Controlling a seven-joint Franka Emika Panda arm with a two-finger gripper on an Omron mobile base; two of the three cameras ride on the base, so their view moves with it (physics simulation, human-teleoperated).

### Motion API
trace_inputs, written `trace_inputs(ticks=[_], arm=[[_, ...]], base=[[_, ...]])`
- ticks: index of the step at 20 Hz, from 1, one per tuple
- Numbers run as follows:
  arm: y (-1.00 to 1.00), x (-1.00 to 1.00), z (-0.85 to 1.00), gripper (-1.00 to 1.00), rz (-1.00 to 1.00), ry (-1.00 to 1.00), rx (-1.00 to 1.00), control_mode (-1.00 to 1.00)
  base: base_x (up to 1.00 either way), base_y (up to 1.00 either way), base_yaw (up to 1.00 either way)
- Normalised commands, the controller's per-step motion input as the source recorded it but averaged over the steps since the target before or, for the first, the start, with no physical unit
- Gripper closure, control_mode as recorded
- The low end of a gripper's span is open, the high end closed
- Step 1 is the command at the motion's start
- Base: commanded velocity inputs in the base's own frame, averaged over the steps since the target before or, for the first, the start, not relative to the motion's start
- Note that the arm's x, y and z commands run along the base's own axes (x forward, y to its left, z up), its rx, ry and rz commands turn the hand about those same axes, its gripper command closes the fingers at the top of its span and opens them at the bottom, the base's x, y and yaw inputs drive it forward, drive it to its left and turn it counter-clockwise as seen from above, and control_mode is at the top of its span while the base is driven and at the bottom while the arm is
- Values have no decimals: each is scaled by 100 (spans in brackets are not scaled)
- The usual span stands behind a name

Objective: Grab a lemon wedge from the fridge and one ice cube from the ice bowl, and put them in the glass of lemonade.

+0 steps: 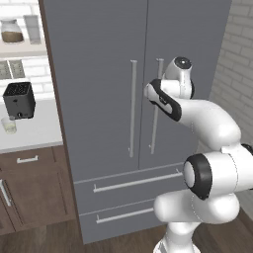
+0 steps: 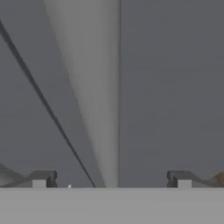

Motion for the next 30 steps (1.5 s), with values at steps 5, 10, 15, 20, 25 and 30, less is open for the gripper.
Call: trace_inputs(ticks=[5,10,15,20,25,30], arm=[[0,49,-36,-100,0,-7,0,-100],[0,37,-35,-100,0,-11,1,-100],[0,31,-18,-100,0,-8,0,-100],[0,17,0,100,0,0,0,-100],[0,0,0,100,0,0,0,-100],[-12,0,0,100,0,-5,-1,-100]], base=[[0,0,0],[0,0,0],[0,0,0],[0,0,0],[0,0,0],[0,0,0]])
